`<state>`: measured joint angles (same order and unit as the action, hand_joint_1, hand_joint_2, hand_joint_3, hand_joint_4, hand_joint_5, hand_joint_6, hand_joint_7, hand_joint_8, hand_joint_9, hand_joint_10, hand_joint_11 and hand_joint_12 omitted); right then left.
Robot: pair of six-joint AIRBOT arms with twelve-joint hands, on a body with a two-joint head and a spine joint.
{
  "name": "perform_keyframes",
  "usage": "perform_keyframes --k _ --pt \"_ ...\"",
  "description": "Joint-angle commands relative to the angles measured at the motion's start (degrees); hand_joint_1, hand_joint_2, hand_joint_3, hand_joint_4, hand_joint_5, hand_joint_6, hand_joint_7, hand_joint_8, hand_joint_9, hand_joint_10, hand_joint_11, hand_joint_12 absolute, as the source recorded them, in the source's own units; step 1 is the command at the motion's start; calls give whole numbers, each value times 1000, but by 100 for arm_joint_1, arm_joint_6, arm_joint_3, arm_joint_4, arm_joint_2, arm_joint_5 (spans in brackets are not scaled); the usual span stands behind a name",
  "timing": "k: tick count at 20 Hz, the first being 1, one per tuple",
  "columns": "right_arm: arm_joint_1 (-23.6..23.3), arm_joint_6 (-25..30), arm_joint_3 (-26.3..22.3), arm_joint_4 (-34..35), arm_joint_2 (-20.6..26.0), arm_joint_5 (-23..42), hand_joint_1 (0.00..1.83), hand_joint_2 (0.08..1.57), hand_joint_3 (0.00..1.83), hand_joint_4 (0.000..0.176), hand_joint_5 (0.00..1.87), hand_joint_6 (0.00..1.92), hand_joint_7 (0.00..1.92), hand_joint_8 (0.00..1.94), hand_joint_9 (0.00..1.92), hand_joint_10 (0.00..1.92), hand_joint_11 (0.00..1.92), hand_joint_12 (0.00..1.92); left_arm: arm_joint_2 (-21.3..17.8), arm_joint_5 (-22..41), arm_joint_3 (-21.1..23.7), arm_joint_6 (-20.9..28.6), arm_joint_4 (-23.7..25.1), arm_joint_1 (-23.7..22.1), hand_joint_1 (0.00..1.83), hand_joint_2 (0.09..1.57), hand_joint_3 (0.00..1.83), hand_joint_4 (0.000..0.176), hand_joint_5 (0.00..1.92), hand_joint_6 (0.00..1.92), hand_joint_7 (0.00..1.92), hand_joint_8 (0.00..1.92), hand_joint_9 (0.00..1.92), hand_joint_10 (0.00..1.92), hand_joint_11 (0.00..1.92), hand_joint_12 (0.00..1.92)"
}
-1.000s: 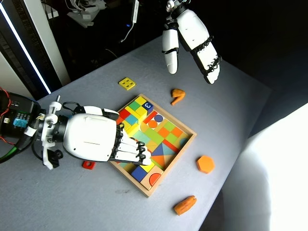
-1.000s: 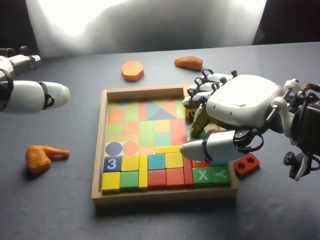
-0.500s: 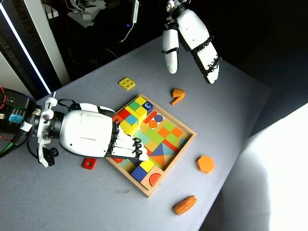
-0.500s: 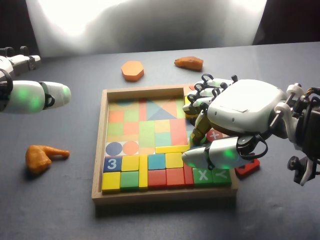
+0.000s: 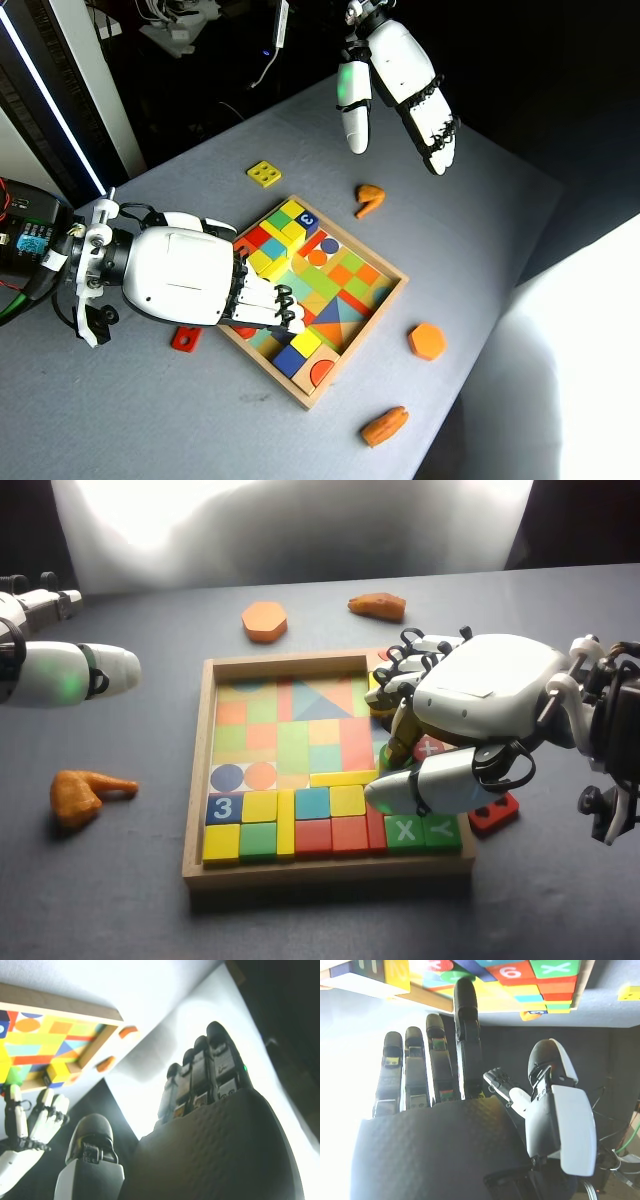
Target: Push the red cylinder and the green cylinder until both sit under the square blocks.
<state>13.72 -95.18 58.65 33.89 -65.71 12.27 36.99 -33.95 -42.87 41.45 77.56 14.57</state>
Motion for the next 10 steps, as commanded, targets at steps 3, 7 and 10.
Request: perform_keyframes --k 3,7,10 --pt "-179 82 -11 -59 74 427 0 1178 1 0 946 1 324 1 161 1 0 325 -59 -104 -43 4 352 -40 0 1228 4 30 0 0 0 0 33 7 0 229" --pt "-328 113 -31 -59 103 437 0 1172 0 0 948 0 327 0 167 1 0 295 -61 -104 -44 4 352 -40 0 1211 0 34 2 1 16 3 58 6 0 418" --pt "-471 70 -263 -62 333 439 0 1172 0 0 928 1 315 1 154 0 0 191 -62 -104 -45 4 352 -40 0 1205 0 35 0 0 21 7 60 6 0 411"
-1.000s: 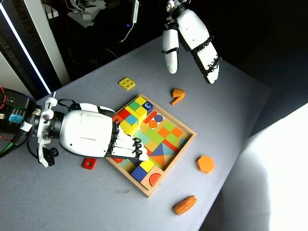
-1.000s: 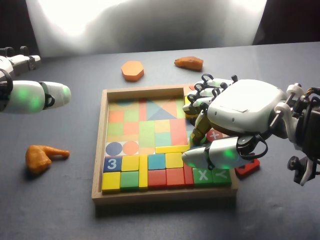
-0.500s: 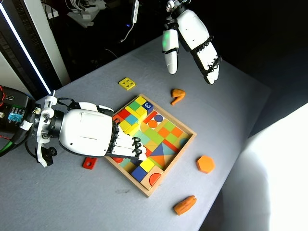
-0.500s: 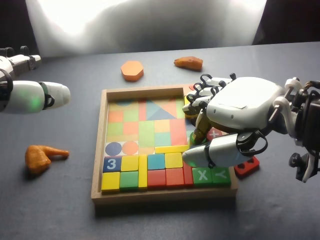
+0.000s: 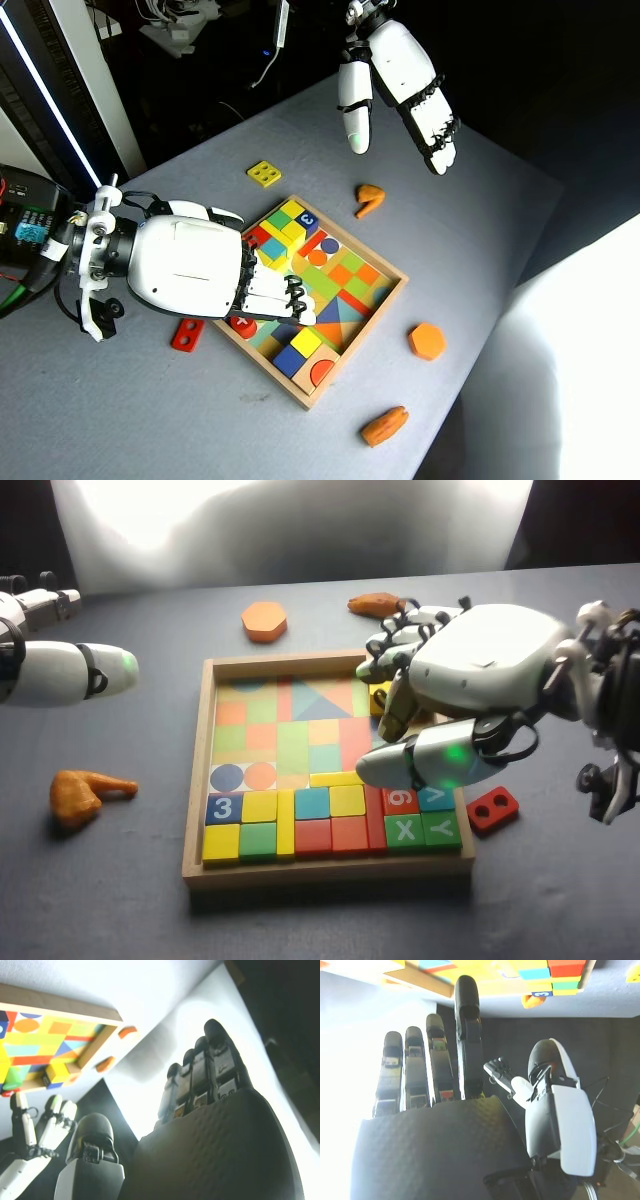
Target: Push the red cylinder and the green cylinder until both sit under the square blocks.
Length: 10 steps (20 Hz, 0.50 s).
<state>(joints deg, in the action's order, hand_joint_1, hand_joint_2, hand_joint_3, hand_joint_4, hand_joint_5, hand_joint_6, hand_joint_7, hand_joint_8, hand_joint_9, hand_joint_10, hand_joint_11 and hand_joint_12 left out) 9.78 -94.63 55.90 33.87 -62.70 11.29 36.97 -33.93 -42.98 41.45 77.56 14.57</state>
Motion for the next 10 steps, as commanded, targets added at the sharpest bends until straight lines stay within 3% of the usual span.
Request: perform_keyframes --k 1,3,5,10 --pt "-119 -19 -133 -61 161 593 1 1175 1 0 937 4 329 3 172 5 0 242 -59 -106 -35 4 352 -42 0 1211 0 37 0 0 13 2 53 2 0 391" --pt "-193 -71 -377 -63 417 633 0 1173 0 0 935 0 326 0 167 0 0 305 -59 -106 -33 4 352 -46 0 1215 1 35 0 0 6 1 45 0 0 364" --pt "-289 -122 -609 -64 706 645 4 1174 0 0 940 2 327 1 162 5 0 254 -68 -106 -30 4 352 -46 0 1207 0 37 14 4 49 9 93 15 0 534" --pt "-448 -197 -1081 -65 1417 697 15 1169 0 0 937 3 347 2 195 10 0 411 -76 -107 -14 4 352 -43 0 1208 0 36 0 0 25 2 73 3 0 461"
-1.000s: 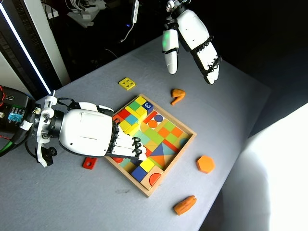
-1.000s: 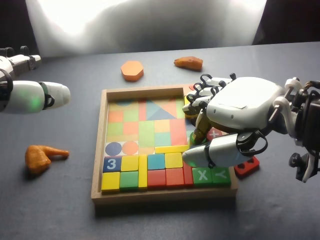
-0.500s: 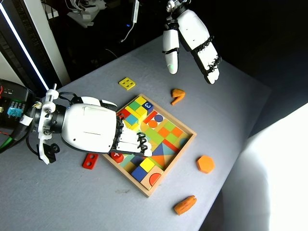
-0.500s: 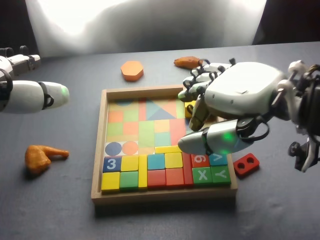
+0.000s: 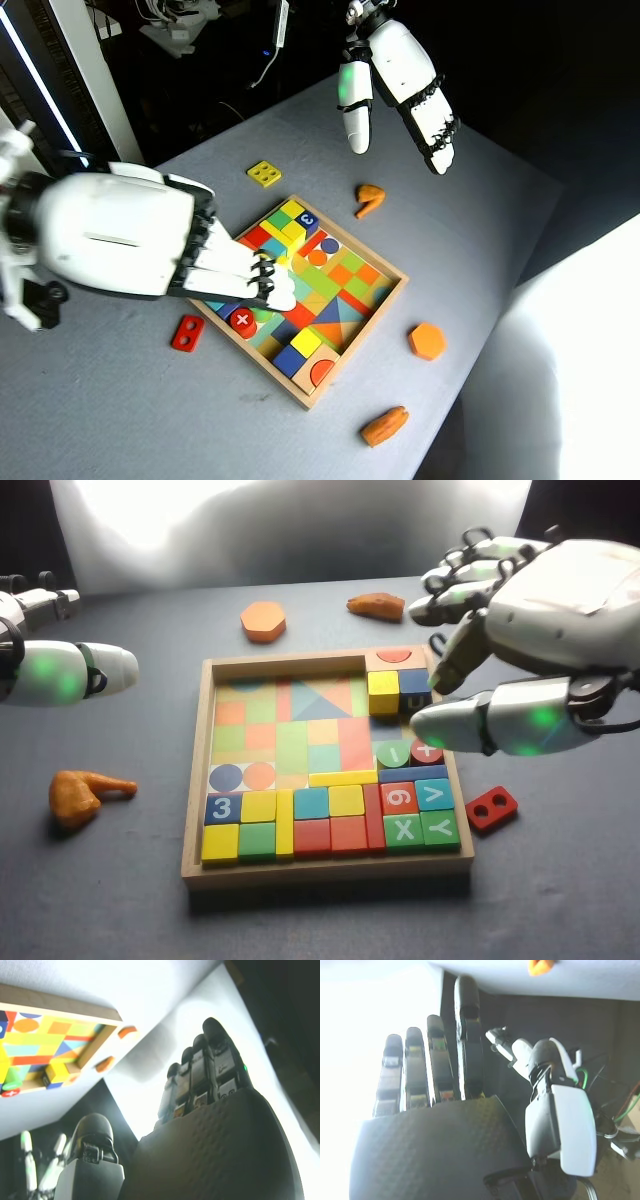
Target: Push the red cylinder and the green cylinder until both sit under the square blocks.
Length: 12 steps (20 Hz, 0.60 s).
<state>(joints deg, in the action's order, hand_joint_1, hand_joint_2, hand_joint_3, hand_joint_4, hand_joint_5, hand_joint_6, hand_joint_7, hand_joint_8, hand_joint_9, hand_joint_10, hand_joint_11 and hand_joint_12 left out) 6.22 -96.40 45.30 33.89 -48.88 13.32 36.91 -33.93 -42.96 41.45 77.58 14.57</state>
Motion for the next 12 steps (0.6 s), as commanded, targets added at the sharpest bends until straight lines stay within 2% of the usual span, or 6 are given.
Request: perform_keyframes --k 1,4,6,7,9,12 --pt "-95 -30 -57 -67 102 493 3 1170 0 0 912 3 400 10 277 32 0 614 -69 -107 -16 4 350 -43 0 1214 0 34 1 0 29 4 72 2 0 460" --pt "-96 -179 -165 -71 233 486 13 1176 1 0 861 2 622 35 533 83 0 1211 -69 -107 -19 4 350 -43 0 1207 0 37 23 5 87 11 147 25 0 740" --pt "-92 -180 -174 -73 235 482 14 1180 2 0 835 3 781 38 736 122 98 1412 -69 -107 -19 4 350 -42 0 1232 5 17 201 57 371 82 398 138 0 1378" --pt "-94 -178 -174 -73 233 485 44 1181 1 0 855 7 854 39 798 172 185 1486 -68 -107 -19 4 350 -40 0 1260 0 0 358 72 574 109 451 595 62 1659" --pt "-98 -176 -181 -75 224 488 116 1173 0 0 928 7 994 22 703 807 329 1666 -67 -107 -10 4 350 -40 40 1299 2 0 591 120 781 367 543 1131 279 1767" --pt "-102 -111 -180 -218 222 532 105 1179 1 0 978 14 1034 30 560 1292 331 1855 -65 -107 -12 4 350 -33 177 1310 0 0 815 199 843 671 673 1263 413 1760"
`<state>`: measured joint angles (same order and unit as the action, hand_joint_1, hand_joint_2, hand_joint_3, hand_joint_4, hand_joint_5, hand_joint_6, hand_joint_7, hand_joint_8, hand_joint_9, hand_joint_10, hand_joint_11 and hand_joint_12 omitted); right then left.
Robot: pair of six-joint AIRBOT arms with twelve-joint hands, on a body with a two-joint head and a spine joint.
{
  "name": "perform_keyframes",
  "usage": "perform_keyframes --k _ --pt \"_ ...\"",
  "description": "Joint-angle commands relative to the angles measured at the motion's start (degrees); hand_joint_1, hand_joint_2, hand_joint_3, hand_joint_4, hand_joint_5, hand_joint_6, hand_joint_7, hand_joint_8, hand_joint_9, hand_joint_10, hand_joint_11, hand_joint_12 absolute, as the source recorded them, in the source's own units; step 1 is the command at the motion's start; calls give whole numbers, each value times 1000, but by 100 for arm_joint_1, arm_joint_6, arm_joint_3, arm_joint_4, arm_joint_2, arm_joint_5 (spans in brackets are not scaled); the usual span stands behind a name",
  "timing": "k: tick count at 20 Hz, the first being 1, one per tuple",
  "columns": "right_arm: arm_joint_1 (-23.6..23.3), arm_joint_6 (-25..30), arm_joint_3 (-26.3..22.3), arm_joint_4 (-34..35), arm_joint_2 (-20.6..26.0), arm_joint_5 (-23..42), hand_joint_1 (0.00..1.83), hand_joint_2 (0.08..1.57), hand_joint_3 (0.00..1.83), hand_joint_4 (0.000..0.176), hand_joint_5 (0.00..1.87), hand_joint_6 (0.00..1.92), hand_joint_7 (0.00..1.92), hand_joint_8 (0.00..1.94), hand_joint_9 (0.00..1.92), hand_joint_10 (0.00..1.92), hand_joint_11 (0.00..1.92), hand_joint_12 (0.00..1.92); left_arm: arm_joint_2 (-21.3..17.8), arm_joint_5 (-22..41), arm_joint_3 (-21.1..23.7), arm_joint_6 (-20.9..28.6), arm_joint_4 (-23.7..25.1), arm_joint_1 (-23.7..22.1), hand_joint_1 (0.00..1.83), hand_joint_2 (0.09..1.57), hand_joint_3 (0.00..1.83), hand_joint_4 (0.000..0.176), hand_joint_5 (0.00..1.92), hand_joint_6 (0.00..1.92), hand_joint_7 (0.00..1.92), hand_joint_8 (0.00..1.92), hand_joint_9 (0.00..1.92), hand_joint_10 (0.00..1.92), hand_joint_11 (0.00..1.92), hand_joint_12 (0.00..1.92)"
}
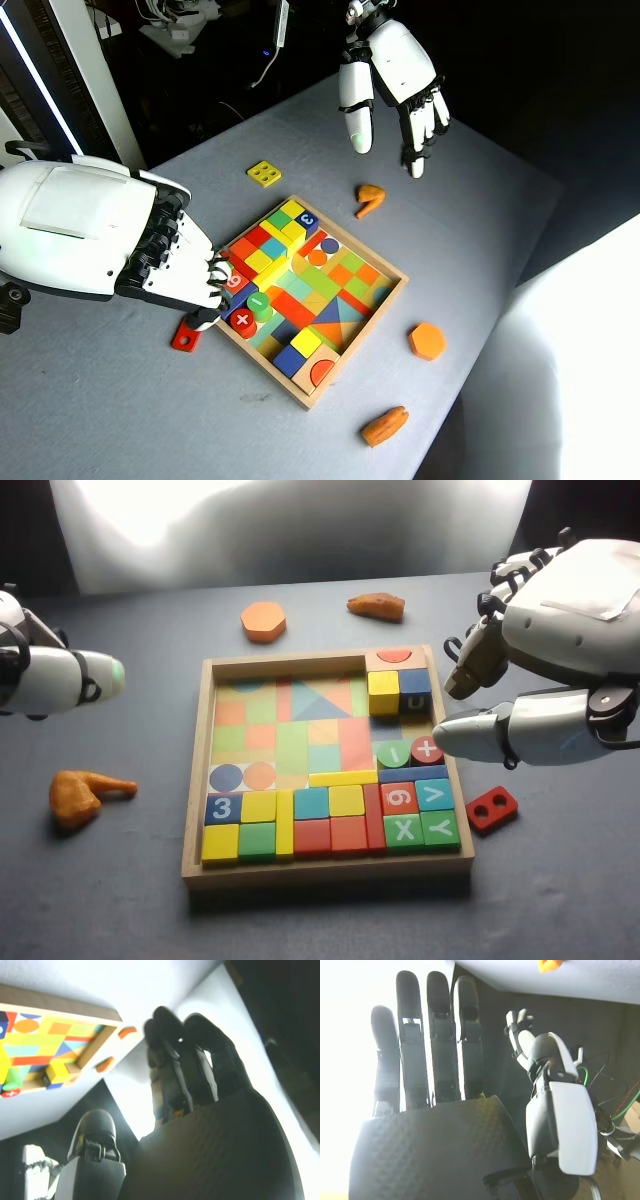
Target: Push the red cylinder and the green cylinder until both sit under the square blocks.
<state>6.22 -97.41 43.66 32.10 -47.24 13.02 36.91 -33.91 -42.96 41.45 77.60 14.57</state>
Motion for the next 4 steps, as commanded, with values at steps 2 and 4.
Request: perform_keyframes --k 2,4 --pt "-97 135 -15 -284 60 580 114 1179 0 0 986 13 1037 31 548 1367 354 1897 -65 -109 -12 4 348 -27 194 1322 1 0 816 176 839 660 706 1233 412 1768" --pt "-100 206 -10 -461 61 605 107 1182 1 0 982 9 1031 28 553 1362 355 1893 -65 -109 -12 4 348 -24 193 1320 0 0 828 172 835 658 704 1241 420 1794"
